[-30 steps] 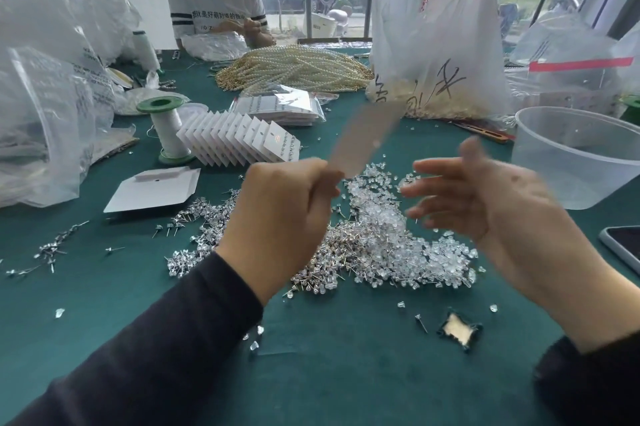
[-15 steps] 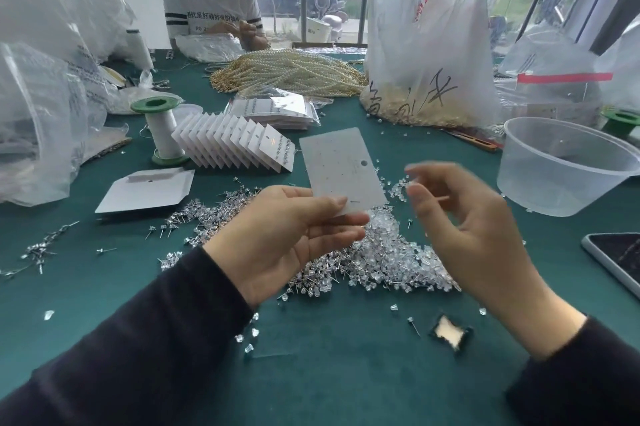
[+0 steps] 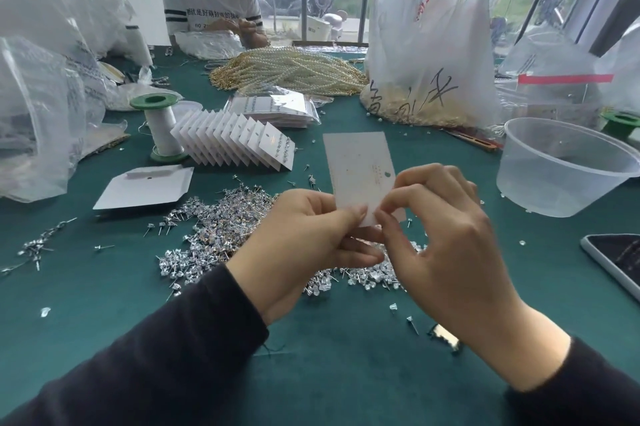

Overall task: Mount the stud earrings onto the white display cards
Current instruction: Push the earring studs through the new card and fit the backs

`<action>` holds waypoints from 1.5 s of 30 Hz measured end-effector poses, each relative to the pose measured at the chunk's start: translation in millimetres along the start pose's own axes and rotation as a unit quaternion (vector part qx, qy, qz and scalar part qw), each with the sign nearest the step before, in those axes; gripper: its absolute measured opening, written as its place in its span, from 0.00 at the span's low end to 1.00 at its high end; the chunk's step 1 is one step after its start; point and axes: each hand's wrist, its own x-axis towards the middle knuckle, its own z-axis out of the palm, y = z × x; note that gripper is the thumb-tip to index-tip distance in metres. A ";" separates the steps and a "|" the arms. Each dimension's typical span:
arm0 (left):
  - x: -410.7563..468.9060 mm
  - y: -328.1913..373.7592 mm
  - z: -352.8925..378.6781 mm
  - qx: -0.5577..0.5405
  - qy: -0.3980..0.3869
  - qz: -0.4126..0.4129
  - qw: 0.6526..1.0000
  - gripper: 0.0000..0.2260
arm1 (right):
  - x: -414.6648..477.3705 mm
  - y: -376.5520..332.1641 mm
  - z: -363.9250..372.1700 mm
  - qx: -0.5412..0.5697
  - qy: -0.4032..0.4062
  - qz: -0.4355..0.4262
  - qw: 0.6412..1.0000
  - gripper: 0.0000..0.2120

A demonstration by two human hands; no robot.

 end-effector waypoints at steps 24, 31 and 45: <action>6.0 2.9 -14.8 -0.057 -0.046 -0.088 0.993 0.04 | 4.8 6.8 -6.8 0.075 -0.031 -0.029 0.996 0.03; 14.4 -2.6 -26.4 0.126 0.120 0.054 0.983 0.05 | 10.7 46.6 -25.6 -0.006 -0.230 0.101 0.968 0.04; 13.1 -12.8 -12.2 0.177 0.138 0.096 0.970 0.09 | -2.1 42.1 -0.9 -0.007 -0.285 0.156 0.946 0.05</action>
